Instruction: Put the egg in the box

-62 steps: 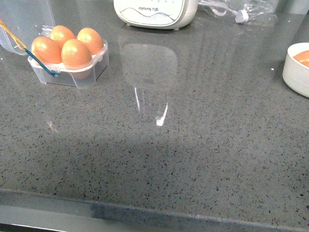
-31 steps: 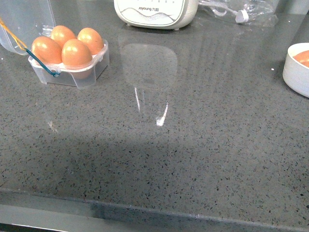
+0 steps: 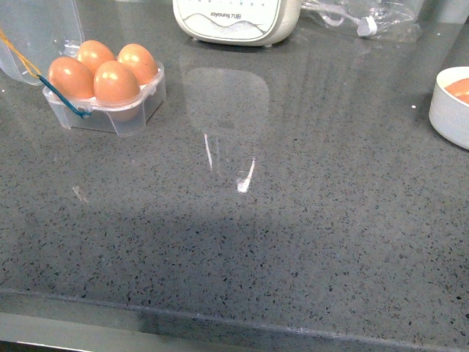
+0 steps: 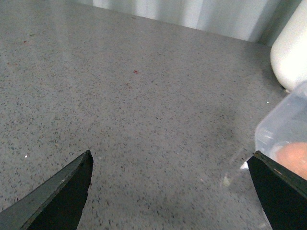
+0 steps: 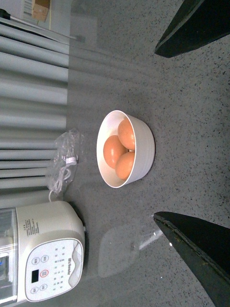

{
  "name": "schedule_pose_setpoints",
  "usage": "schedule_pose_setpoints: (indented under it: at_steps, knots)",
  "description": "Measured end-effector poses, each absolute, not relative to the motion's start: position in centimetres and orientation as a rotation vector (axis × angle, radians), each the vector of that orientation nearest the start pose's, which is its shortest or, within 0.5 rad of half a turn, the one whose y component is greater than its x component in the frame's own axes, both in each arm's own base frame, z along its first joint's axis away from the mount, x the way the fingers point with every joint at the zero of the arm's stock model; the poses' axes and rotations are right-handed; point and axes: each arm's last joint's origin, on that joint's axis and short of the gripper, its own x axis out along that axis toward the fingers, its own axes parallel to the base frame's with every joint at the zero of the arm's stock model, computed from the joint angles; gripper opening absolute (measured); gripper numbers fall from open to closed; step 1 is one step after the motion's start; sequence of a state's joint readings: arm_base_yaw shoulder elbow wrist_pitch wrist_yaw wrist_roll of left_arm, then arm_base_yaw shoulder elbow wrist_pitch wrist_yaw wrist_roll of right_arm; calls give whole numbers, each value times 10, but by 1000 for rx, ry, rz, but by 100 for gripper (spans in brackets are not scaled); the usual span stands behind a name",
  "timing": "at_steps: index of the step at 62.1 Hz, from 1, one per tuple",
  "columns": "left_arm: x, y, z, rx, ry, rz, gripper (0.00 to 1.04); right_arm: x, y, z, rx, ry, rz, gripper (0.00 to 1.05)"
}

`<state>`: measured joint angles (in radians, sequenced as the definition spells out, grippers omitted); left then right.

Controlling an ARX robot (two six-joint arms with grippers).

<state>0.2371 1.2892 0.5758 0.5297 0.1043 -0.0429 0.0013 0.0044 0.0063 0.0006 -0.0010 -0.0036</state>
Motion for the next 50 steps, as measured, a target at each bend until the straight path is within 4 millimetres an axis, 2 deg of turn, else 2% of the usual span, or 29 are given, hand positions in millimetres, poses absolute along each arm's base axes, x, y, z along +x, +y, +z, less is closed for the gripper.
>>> schedule_pose_setpoints:
  at_steps: [6, 19, 40, 50]
  knots:
    - [283, 67, 224, -34, 204, 159, 98, 98, 0, 165, -4, -2, 2, 97]
    - [305, 64, 227, -5, 219, 152, 98, 98, 0, 165, -4, -2, 2, 97]
    - [323, 33, 230, 29, 217, 86, 98, 98, 0, 165, -4, -2, 2, 97]
    - [318, 0, 229, 50, 215, 5, 98, 98, 0, 165, -4, -2, 2, 97]
